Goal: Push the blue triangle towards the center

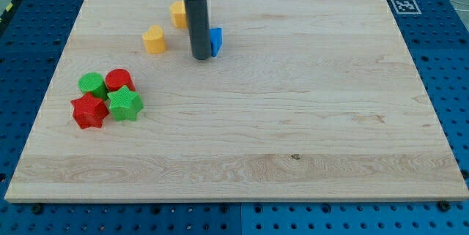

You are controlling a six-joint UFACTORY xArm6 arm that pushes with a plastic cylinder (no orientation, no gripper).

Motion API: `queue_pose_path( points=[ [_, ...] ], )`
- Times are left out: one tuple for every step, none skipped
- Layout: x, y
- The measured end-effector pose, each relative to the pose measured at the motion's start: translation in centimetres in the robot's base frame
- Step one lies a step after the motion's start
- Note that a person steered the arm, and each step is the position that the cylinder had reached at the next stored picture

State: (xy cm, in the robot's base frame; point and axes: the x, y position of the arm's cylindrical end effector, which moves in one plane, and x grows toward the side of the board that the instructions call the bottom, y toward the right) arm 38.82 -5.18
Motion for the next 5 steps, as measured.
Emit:
queue_pose_path(
  points=[
    [1.8, 1.8],
    [3.4, 2.7],
    [4.2, 0.8],
    [4.2, -3.8],
    [4.2, -8.7]
  ],
)
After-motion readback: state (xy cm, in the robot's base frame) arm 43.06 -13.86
